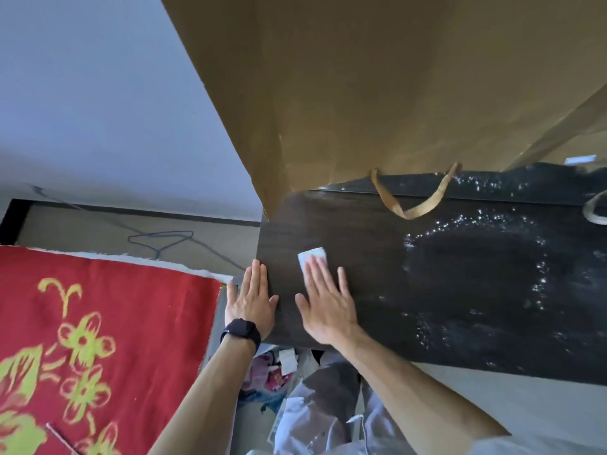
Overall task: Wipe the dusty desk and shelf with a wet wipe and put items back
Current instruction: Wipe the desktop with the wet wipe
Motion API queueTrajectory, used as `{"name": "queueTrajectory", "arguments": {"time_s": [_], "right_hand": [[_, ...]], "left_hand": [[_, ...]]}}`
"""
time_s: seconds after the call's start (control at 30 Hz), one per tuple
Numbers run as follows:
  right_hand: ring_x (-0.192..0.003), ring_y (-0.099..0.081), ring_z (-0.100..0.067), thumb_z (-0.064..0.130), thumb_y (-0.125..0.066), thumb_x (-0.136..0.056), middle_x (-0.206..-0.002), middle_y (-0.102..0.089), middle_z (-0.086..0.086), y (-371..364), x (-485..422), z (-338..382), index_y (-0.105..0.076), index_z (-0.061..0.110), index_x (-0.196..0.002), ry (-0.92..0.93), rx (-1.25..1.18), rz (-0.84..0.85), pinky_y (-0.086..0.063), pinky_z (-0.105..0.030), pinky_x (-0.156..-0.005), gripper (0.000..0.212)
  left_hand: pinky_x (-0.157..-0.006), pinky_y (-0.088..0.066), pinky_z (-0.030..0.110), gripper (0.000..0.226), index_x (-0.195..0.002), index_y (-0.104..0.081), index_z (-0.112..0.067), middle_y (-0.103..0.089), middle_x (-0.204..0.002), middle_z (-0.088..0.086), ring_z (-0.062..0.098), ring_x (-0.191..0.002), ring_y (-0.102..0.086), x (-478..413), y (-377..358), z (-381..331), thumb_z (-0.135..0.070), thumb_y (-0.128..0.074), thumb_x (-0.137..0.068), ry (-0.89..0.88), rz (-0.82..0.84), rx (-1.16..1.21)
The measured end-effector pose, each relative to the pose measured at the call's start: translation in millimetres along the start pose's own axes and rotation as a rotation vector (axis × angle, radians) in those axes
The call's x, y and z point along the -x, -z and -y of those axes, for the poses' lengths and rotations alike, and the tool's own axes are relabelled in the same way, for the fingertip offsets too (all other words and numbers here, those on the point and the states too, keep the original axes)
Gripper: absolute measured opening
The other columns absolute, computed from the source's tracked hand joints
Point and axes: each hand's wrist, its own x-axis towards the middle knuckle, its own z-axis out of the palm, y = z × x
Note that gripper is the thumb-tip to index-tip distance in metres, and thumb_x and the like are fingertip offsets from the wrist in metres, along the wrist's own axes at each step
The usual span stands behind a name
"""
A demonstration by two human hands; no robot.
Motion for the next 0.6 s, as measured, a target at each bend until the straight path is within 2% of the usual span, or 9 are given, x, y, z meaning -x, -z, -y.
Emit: {"name": "queueTrajectory", "arguments": {"time_s": [0.07,0.1,0.23,0.33,0.4,0.5,0.6], "right_hand": [[-0.152,0.013,-0.012,0.049,-0.015,-0.104,-0.167,0.007,0.002,-2.0,5.8,-6.4,0.003,0.016,-0.158,0.071,0.026,-0.002,0.001,-0.051,-0.122,0.066],[-0.152,0.013,-0.010,0.050,-0.014,-0.103,-0.167,0.006,0.003,-0.3,6.5,-23.7,0.003,0.017,-0.158,0.037,0.032,-0.013,0.002,-0.051,-0.122,0.066],[-0.153,0.009,-0.013,0.053,-0.014,-0.100,-0.167,0.004,0.000,19.6,10.3,-107.2,0.002,0.015,-0.158,-0.356,0.052,-0.081,0.001,-0.054,-0.123,0.072],[-0.153,0.009,-0.017,0.052,-0.015,-0.100,-0.167,0.004,-0.005,17.9,3.4,-91.2,0.002,0.011,-0.158,-0.446,-0.016,-0.114,-0.003,-0.057,-0.122,0.073],[-0.154,0.006,-0.020,0.050,-0.019,-0.101,-0.166,0.002,-0.007,4.1,7.3,-48.0,-0.002,0.010,-0.158,-0.296,-0.008,-0.118,-0.004,-0.057,-0.122,0.071],[-0.154,0.004,-0.020,0.047,-0.023,-0.103,-0.167,-0.001,-0.006,-24.8,29.7,14.0,-0.007,0.011,-0.158,0.050,0.026,-0.046,-0.009,-0.056,-0.122,0.068],[-0.154,0.006,-0.016,0.046,-0.021,-0.105,-0.167,0.002,-0.003,-28.5,49.1,7.6,-0.004,0.014,-0.159,0.139,0.053,-0.011,-0.012,-0.056,-0.121,0.066]], "left_hand": [[-0.121,-0.001,0.048,0.067,-0.155,0.014,-0.012,0.018,-0.164,0.002,0.018,-0.152,0.010,6.3,-6.2,1.7,-0.044,-0.017,-0.105,-0.015,-0.019,-0.017],[-0.121,-0.001,0.048,0.067,-0.154,0.016,-0.012,0.019,-0.164,0.002,0.018,-0.152,0.011,10.4,-9.9,2.3,-0.044,-0.017,-0.105,-0.025,-0.028,-0.007],[-0.122,0.000,0.048,0.067,-0.149,0.023,-0.015,0.027,-0.160,-0.001,0.019,-0.151,0.015,33.3,-28.9,-6.9,-0.043,-0.018,-0.105,-0.101,-0.028,0.092],[-0.122,-0.003,0.049,0.067,-0.154,0.017,-0.018,0.030,-0.159,-0.005,0.019,-0.151,0.017,45.0,-42.1,-16.6,-0.044,-0.019,-0.105,-0.093,-0.027,0.157],[-0.121,-0.004,0.050,0.066,-0.155,0.015,-0.021,0.029,-0.159,-0.007,0.018,-0.151,0.017,48.9,-48.1,-18.4,-0.044,-0.021,-0.105,-0.079,-0.040,0.194],[-0.122,-0.005,0.053,0.064,-0.155,0.014,-0.026,0.026,-0.161,-0.009,0.014,-0.150,0.020,53.5,-55.8,-12.8,-0.039,-0.024,-0.105,-0.065,-0.028,0.217],[-0.121,-0.006,0.055,0.065,-0.152,0.019,-0.028,0.029,-0.159,-0.011,0.011,-0.148,0.023,58.5,-65.7,-6.4,-0.039,-0.023,-0.104,-0.061,-0.039,0.222]]}}
